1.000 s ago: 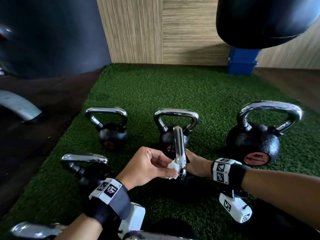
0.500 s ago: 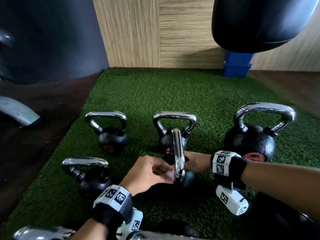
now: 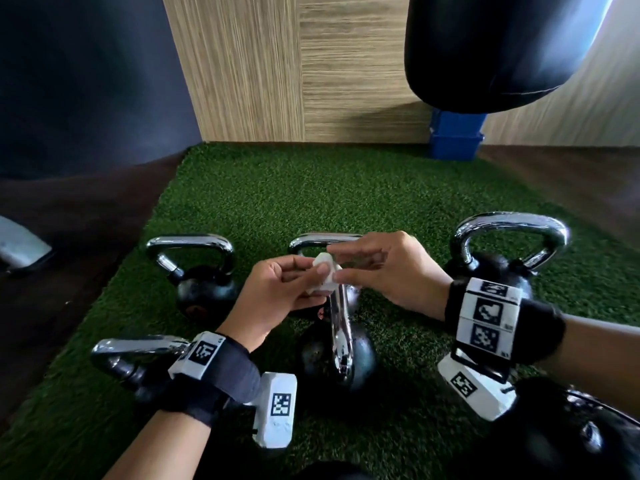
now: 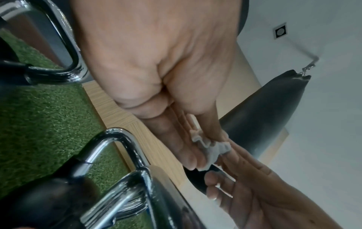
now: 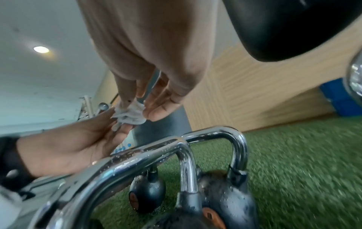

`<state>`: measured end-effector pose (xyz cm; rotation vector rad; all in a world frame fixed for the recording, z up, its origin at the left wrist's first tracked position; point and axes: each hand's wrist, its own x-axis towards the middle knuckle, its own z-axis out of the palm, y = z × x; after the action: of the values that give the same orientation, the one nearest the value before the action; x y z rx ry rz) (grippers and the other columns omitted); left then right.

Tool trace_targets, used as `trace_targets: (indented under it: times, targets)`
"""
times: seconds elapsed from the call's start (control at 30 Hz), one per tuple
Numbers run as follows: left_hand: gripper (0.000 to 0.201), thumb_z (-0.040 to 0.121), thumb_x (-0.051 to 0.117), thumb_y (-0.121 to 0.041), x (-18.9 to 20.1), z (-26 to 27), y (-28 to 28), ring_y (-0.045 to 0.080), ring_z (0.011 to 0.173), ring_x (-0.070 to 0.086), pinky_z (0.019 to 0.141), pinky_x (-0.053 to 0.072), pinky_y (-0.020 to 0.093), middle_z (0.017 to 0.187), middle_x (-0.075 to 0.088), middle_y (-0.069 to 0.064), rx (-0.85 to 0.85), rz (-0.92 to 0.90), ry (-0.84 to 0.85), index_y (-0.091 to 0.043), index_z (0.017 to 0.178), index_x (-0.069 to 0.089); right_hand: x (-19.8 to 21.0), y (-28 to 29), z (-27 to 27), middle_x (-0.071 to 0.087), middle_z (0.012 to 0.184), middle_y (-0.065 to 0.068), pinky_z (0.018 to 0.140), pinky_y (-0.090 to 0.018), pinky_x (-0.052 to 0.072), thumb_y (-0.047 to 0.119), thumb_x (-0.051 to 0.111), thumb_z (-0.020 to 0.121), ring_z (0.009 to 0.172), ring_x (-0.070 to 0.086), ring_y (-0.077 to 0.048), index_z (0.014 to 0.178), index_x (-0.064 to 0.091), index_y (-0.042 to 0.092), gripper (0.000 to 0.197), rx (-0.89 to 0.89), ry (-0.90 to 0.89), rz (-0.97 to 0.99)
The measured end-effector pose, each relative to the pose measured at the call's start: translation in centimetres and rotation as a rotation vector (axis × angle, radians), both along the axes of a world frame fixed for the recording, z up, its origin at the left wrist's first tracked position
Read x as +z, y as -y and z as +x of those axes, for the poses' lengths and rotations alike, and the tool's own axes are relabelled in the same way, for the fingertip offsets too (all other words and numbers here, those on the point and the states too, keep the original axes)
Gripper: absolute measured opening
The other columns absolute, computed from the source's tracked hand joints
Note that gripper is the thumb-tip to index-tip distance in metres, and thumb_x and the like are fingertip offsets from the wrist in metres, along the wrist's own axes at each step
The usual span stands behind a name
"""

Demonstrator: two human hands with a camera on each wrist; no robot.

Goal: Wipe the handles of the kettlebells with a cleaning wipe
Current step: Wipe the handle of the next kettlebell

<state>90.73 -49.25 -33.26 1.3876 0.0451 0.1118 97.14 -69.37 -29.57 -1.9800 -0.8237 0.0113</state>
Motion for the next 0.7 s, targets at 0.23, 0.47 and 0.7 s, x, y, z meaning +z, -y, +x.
trace_targets:
  times: [0.23,0.47,0.7]
  targets:
    - [0.068,0.058,0.091,-0.040,-0.1,0.4,0.0,0.017,0.076,0.077,0.062,0.060,0.025,0.091,0.079,0.014,0.030,-0.125,0.006,-0.013,0.113,0.062,-0.3,-0.7,-1.2,0.072,0.095,0.015,0.065,-0.017,0.057,0.038,0.086,0.074,0.075,0.069,0.000,0.112,0.076,0.025,0.042,-0.047,0.282,0.025]
    - [0.074,0.065,0.091,-0.051,-0.8,0.2,-0.2,0.025,0.077,0.078,0.064,0.062,0.031,0.090,0.078,0.017,-0.007,-0.027,-0.022,-0.013,0.115,0.053,-0.4,-1.3,-1.4,0.073,0.080,0.010,0.063,-0.023,0.061,0.019,0.084,0.076,0.068,0.070,-0.005,0.090,0.078,0.017,0.016,-0.003,0.208,0.010]
    - [0.091,0.083,0.079,-0.009,-3.9,-0.3,-2.8,0.007,0.109,0.063,0.085,0.056,0.030,0.149,0.052,-0.012,-0.136,0.794,-0.078,-0.061,0.138,0.028,-2.7,1.1,1.8,0.074,0.087,0.002,0.060,-0.014,0.057,0.012,0.085,0.076,0.071,0.068,-0.009,0.094,0.076,0.010,0.020,-0.284,-0.217,0.083]
